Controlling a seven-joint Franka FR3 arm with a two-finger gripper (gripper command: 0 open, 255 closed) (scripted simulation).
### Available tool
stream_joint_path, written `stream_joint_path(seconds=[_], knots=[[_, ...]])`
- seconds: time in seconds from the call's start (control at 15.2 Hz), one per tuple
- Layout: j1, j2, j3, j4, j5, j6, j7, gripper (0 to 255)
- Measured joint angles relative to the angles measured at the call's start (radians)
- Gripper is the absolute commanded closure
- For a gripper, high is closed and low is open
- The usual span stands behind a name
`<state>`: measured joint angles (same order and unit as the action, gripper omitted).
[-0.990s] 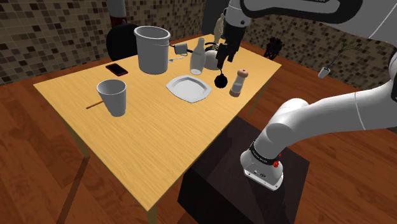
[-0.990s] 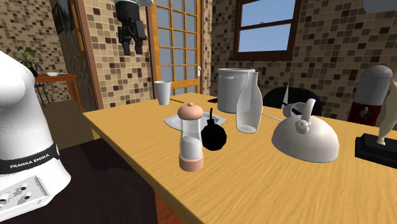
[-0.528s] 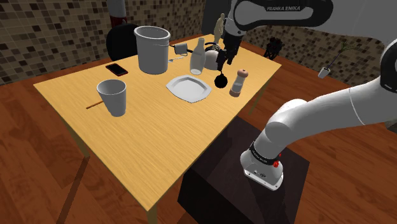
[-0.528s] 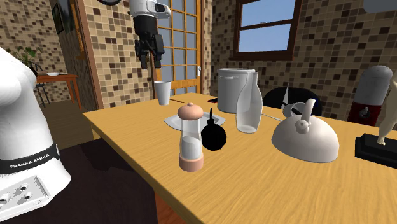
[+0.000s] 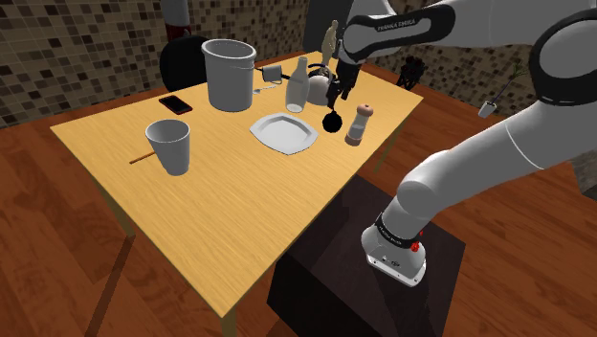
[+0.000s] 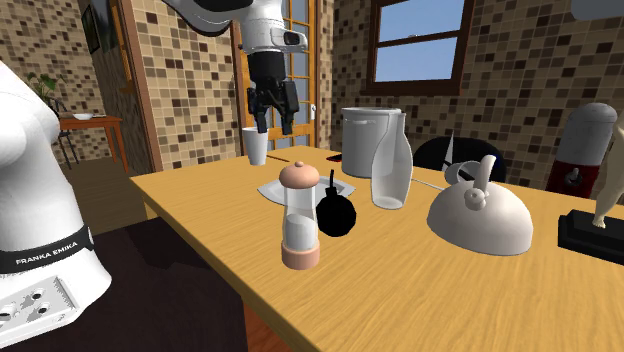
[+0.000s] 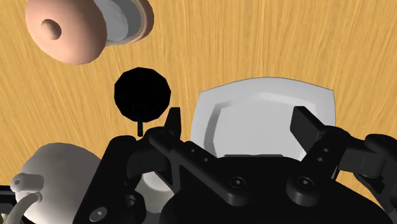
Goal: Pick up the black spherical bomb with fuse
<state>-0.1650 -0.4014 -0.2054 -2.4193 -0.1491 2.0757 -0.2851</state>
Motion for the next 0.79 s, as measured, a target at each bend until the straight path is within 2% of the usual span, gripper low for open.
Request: stream_joint_path(seconds=[0.33, 0.79], knots=[[-0.024, 0.132, -0.062, 0.035, 0.0, 0.121, -0.06, 0], [-0.054, 0.344, -0.14, 0.137, 0.056, 0.258, -0.174, 0]])
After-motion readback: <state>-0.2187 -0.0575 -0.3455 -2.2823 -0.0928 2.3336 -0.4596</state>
